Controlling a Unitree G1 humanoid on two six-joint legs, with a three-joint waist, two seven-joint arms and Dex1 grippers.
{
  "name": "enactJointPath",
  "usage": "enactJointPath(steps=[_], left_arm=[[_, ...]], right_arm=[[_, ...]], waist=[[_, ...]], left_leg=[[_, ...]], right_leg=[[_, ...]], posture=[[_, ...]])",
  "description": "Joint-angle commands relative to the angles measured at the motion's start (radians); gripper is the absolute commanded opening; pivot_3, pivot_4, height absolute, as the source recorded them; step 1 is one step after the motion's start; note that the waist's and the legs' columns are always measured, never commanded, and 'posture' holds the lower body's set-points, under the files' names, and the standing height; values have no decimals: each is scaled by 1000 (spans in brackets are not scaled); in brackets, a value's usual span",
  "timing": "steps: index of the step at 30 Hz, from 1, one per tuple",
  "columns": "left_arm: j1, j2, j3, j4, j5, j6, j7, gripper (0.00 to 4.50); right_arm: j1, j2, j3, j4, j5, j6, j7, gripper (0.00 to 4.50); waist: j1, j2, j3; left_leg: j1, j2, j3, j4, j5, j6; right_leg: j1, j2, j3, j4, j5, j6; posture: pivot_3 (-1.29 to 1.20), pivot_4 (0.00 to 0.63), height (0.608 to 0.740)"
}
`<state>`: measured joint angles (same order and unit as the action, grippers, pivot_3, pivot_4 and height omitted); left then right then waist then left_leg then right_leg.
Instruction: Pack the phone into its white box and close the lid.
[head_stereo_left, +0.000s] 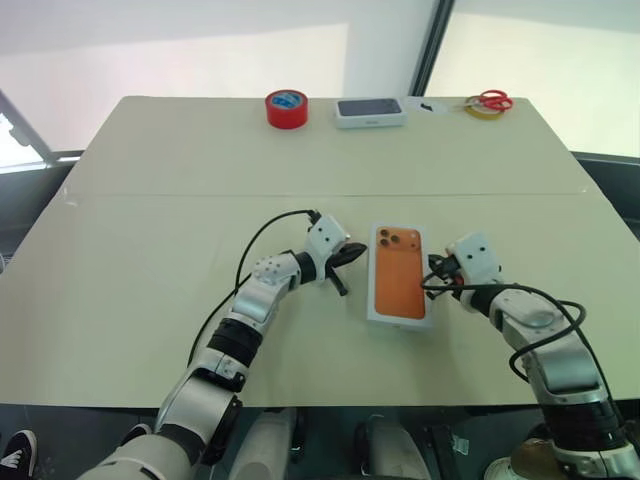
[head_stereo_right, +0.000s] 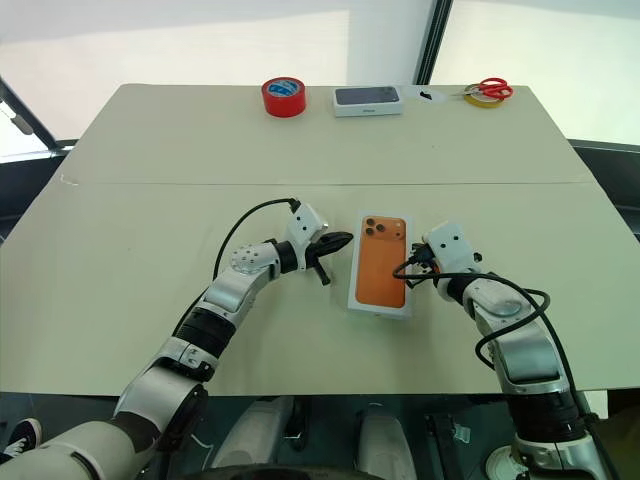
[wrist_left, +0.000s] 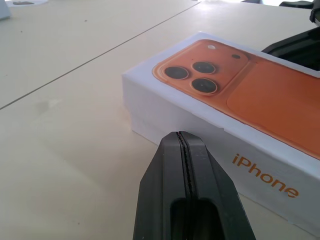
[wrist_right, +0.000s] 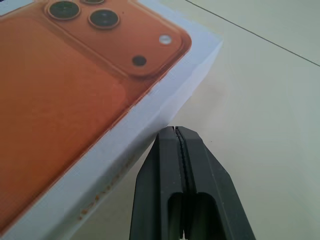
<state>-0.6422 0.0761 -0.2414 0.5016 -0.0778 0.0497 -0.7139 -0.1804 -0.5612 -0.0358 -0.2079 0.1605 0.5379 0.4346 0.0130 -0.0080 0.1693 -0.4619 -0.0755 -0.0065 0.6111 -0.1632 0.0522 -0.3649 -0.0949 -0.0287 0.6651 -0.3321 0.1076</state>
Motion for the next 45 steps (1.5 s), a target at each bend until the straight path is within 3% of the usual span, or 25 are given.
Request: enactJointPath(steps=[1, 11, 17, 21, 23, 25, 30, 33, 39, 45], left_arm=[[-11, -3, 17, -29, -4, -24, 6, 0], [-9, 7, 29, -37, 14, -19, 50, 0], [11, 16, 69, -126, -30, -8, 55, 0], [8, -21, 113, -228, -134, 65, 28, 0], [8, -13, 71, -216, -91, 71, 19, 0], [8, 14, -5, -168, 10, 36, 25, 0], [2, 17, -45, -92, 71, 70, 61, 0], [18, 21, -44, -96, 68, 100, 50, 0], [74, 50, -54, -193, 27, 72, -48, 0], [125, 53, -43, -298, -89, 184, -176, 0]], right_arm=[[-53, 15, 6, 27, -25, -24, -15, 21], [-109, 30, -2, 112, -75, -53, -60, 21], [-140, 22, -78, 124, -70, -108, -99, 21], [-140, 54, -112, 46, 40, -142, -14, 21], [-130, 54, -87, 22, 56, -149, 31, 21], [-112, 40, -37, 20, 25, -153, 59, 21], [-62, -38, 119, 75, -162, -185, 65, 21], [-27, -57, 143, 80, -195, -208, 73, 21], [46, -78, 116, -11, -102, -223, 202, 21], [94, -116, 96, -82, 4, -192, 336, 21]], waist=[[0, 0, 0], [0, 0, 0], [1, 0, 0], [0, 0, 0], [-1, 0, 0], [0, 0, 0], [1, 0, 0], [2, 0, -1], [1, -1, -1], [0, -1, -2]], left_leg=[[0, 0, 0, 0, 0, 0], [0, 0, 0, 0, 1, -2], [0, 0, 0, 0, 3, -5], [0, 0, 0, 0, 3, -5], [0, 0, 0, 0, 3, -5], [1, 0, 0, 0, 3, -5], [1, -1, 0, 0, 1, -1], [1, -1, 0, 0, 1, -2], [2, 0, 0, 0, 1, -3], [3, 0, -1, 0, -1, -2]], right_leg=[[0, 0, 0, 0, 0, 0], [0, 0, 0, 0, 0, 0], [-1, 0, 0, 0, 0, 0], [0, 0, 0, 0, 0, 0], [4, 0, 0, 0, 0, 0], [5, 0, 0, 0, 0, 0], [1, 0, 0, 0, 0, 0], [1, 0, 0, 1, 0, 0], [2, 0, 0, 0, 0, 0], [4, 0, 0, -1, 0, 0]], posture=[[0, 150, 738], [0, 150, 738], [0, 150, 738], [0, 150, 738], [0, 150, 738], [0, 150, 738], [0, 150, 738], [0, 150, 738], [0, 150, 738], [0, 150, 738]])
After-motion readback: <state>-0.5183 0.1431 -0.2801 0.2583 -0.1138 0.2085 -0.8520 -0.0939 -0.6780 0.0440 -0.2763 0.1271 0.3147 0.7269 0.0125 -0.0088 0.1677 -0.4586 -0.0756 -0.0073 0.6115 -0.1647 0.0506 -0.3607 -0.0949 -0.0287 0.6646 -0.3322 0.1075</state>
